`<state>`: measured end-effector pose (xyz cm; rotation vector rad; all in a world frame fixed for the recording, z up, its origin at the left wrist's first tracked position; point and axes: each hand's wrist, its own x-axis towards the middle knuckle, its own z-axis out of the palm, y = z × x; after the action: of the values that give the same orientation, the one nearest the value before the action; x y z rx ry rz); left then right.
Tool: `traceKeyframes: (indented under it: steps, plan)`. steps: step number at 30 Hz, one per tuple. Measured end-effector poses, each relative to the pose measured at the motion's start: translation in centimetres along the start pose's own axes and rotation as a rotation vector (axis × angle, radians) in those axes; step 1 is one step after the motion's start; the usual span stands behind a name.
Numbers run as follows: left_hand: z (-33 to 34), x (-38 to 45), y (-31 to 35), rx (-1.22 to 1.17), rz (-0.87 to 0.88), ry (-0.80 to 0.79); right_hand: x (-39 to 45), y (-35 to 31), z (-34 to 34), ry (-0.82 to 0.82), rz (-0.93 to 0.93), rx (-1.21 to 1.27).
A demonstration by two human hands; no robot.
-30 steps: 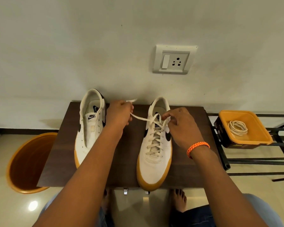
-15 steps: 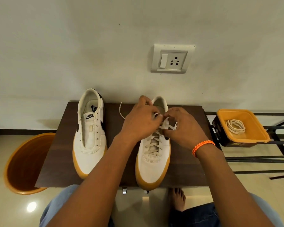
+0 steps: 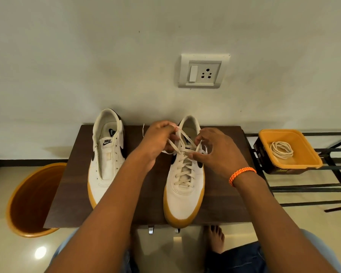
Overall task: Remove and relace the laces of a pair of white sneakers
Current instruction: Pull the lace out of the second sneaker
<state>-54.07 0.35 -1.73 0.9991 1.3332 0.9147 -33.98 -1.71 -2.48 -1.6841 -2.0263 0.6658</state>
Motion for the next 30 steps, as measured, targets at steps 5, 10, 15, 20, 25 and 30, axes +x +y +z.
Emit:
traceKeyframes:
  steps: [5,10,15,20,25,30]
  plan:
    - [0.4,0.4,-1.3,0.656,0.366,0.108,-0.6,0.3,-0.2,-0.062,-0.007,0.091]
    - [1.9,0.5,-2.3,0.892,0.354,-0.018,-0.7,0.3,0.1,-0.064,0.023,0.09]
    - [2.2,1.0,-2.5,0.767,0.292,-0.052,-0.1,0.0,0.4,0.0,0.044,0.069]
    - [2.0,1.2,-2.1,0.527,0.229,-0.05,0.2,0.2,0.0,0.004,0.062,0.07]
    - [0.9,1.2,-1.6,0.421,0.298,0.117,0.4,0.2,0.1,-0.028,0.074,0.076]
    - [2.4,0.9,-2.8,0.84,0.337,-0.015,0.4,-0.2,0.1,-0.025,0.055,0.07]
